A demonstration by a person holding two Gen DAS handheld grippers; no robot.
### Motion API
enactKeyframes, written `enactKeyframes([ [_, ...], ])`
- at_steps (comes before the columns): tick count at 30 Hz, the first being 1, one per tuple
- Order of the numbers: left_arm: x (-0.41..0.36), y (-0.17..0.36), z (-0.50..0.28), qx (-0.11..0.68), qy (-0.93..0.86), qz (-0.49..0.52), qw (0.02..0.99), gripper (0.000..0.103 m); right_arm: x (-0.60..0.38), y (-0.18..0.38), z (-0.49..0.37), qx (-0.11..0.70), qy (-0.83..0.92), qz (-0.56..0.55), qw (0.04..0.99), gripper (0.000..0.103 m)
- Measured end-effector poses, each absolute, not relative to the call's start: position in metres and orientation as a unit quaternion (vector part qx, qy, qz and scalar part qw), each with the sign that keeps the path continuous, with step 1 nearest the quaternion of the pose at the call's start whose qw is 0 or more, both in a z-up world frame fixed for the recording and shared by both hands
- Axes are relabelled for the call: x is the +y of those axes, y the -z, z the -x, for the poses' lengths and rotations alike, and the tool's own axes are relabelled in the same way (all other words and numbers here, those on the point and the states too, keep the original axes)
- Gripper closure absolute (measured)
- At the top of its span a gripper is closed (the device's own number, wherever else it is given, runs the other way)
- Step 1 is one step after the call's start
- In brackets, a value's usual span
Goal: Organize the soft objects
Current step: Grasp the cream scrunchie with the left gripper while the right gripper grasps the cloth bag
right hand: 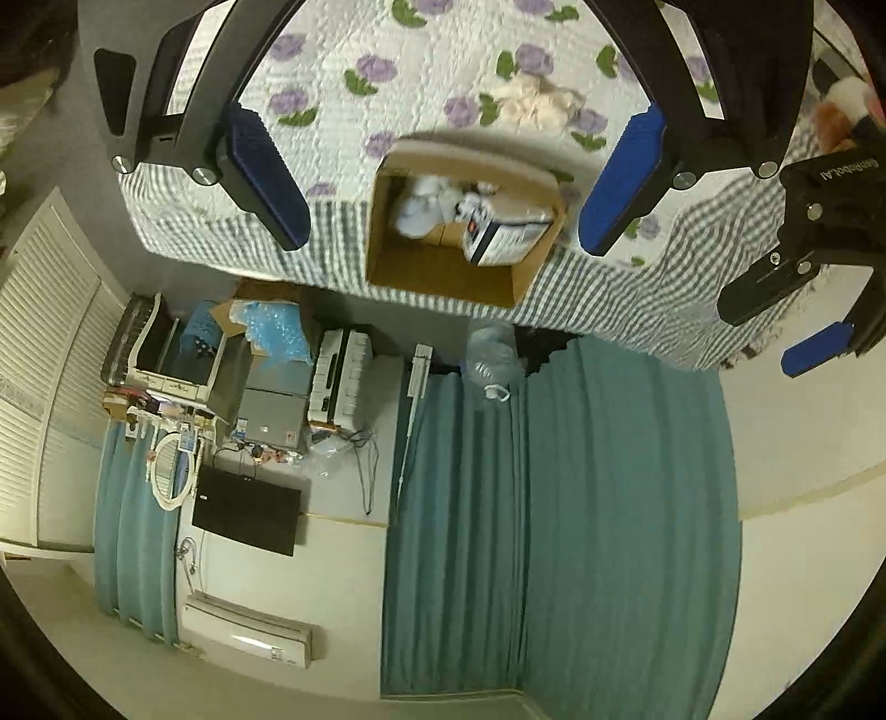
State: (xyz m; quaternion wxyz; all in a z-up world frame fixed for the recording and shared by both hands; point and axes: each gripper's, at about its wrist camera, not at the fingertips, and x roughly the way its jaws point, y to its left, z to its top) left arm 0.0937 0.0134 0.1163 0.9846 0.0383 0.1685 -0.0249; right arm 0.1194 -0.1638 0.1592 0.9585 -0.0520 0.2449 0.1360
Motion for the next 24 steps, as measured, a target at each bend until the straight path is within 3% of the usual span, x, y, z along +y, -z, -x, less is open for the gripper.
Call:
enactKeyframes([
  [8,0.036,-0.042,-0.110,0.219,0.020,-0.010,0.976,0.004,-0.139,-0.079,-0.132,0.295,-0.152,0.061,0.941,0.005],
  [17,0.047,0.062,-0.139,0.295,0.013,0.021,0.955,0.004,-0.108,0.053,-0.170,0.390,-0.183,0.107,0.896,0.005],
  [24,0.046,0.109,-0.161,0.346,0.009,0.019,0.938,0.004,-0.099,0.109,-0.194,0.442,-0.204,0.092,0.869,0.016],
])
